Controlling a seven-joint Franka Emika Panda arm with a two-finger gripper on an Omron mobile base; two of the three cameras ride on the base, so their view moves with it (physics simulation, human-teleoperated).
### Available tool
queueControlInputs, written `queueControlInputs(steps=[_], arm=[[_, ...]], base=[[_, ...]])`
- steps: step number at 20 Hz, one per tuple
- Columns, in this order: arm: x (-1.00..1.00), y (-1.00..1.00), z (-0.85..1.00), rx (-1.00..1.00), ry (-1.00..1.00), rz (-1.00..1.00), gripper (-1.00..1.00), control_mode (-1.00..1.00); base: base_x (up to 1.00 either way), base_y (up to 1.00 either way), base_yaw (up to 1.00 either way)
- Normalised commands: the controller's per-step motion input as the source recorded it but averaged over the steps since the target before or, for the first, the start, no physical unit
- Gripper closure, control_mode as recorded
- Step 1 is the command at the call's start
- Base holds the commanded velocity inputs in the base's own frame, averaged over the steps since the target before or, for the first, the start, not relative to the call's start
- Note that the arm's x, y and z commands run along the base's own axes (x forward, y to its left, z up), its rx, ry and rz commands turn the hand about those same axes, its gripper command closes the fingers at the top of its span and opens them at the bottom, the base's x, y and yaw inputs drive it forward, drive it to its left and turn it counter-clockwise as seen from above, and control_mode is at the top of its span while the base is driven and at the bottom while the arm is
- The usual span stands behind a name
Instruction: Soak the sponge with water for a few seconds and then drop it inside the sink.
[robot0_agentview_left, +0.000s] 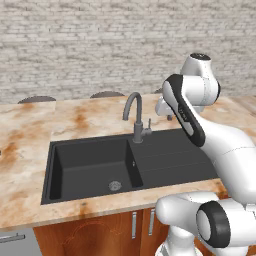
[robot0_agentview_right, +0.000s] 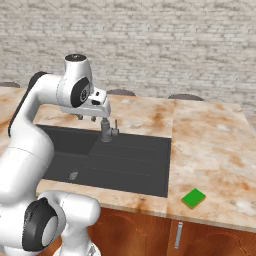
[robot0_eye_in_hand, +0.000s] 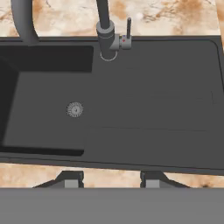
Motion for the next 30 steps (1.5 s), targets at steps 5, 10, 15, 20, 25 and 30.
queueControlInputs(steps=[5, 10, 15, 20, 25, 30], arm=[[-0.04, 0.0, 0.0, 0.0, 0.0, 0.0, -1.0, -1.0], [-0.09, 0.0, 0.0, 0.0, -0.06, 0.0, -1.0, -1.0], [-0.01, -0.06, -0.15, 0.0, -0.19, 0.0, -1.0, -1.0], [-0.02, -0.11, -0.16, 0.0, -0.25, 0.0, -1.0, -1.0], [-0.01, -0.1, -0.07, 0.0, -0.24, 0.0, -1.0, -1.0], [0.0, -0.15, -0.01, 0.0, -0.2, 0.0, -1.0, -1.0]], base=[[0.0, 0.0, 0.0], [0.0, 0.0, 0.0], [0.0, 0.0, 0.0], [0.0, 0.0, 0.0], [0.0, 0.0, 0.0], [0.0, 0.0, 0.0]])
